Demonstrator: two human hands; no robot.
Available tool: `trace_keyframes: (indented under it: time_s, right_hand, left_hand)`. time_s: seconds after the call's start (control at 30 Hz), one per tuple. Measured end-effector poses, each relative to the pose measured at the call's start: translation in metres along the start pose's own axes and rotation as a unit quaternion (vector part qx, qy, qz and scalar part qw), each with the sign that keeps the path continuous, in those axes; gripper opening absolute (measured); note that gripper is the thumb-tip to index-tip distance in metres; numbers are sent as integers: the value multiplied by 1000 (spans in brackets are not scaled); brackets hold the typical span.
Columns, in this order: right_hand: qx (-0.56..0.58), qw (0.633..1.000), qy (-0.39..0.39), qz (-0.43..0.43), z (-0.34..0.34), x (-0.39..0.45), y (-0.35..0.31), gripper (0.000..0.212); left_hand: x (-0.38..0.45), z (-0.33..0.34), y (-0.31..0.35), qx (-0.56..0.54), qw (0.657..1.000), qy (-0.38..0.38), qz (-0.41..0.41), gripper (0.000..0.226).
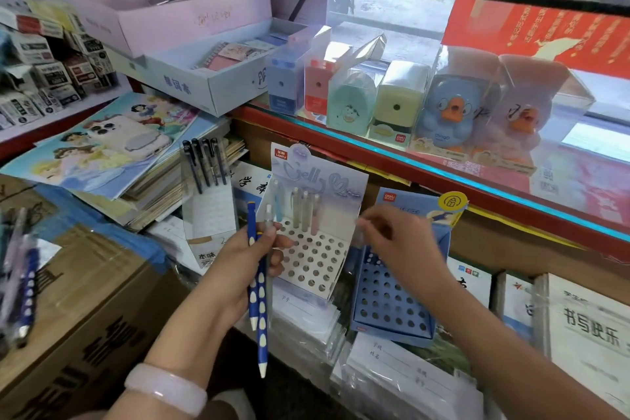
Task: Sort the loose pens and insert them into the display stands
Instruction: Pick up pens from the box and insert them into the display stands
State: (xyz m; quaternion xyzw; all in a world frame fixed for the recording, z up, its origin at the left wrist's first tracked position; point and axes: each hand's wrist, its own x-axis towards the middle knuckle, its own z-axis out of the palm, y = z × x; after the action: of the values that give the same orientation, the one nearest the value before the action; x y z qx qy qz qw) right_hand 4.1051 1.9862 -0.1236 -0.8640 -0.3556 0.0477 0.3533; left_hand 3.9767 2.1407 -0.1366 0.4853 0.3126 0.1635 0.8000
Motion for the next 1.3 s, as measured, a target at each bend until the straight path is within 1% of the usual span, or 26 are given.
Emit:
trace_keyframes:
  time_s: [0.03,0.07,0.1,0.2,0.3,0.33,0.4,0.5,0.57,0.6,0.7,0.77,0.83,0.9,1.03,1.17,1.23,1.3]
  right_hand:
    - [50,997,-62,4,7,3,-13,8]
    - [97,990,-102,10,15,6,-24,8]
    - [136,983,-124,19,24,10,-33,8]
    - [235,955,-164,75,44,20,-50,13]
    - [318,921,-197,106,48,24,-57,14]
    - [329,918,-192,106,48,25,-58,14]
    - [324,928,-156,98,44,31,-55,14]
    - [336,936,-51,91,34,47,-46,14]
    - [276,960,19,48,28,58,-37,11]
    - [236,971,40,27,28,62,-34,9]
    - [145,988,61,-5,39,68,-28,4]
    - [86,994,60,-22,52,69,-27,7]
    - [19,997,60,-51,67,71,-26,14]
    - [-19,997,50,-64,79,72,-28,18]
    - [-39,997,37,-53,88,73,-30,23]
    - [-52,997,37,-52,90,75,-30,24]
    - [-65,996,35,-59,92,77,-28,24]
    - [-77,995,25,-61,95,77,-26,24]
  left_hand:
    - [-1,1,0,10,1000,-10,2,11]
    - [-2,2,-1,22,999,-22,5,11]
    - [-4,3,-1,34,999,-35,6,10]
    - [-9,5,-2,65,995,-71,6,8]
    - [-9,1,-2,73,995,-69,15,11]
    - [-8,-1,-1,75,995,-64,17,14]
    - [-6,-4,0,72,996,-49,17,22]
    - [-3,-8,-1,23,1000,8,1,18]
    - [0,-13,0,-10,998,58,-3,14]
    - [2,-16,0,-14,996,83,-5,14]
    - [7,-27,1,0,988,157,-8,10]
    - [11,-31,0,14,983,185,-3,9]
    - [15,-32,0,30,980,196,8,12]
    - [17,-30,1,37,978,203,16,19]
    - [17,-26,3,46,979,194,29,21]
    - [16,-23,5,35,983,176,31,26]
    - [14,-21,6,19,986,164,23,25]
    - [12,-21,6,18,985,168,21,23]
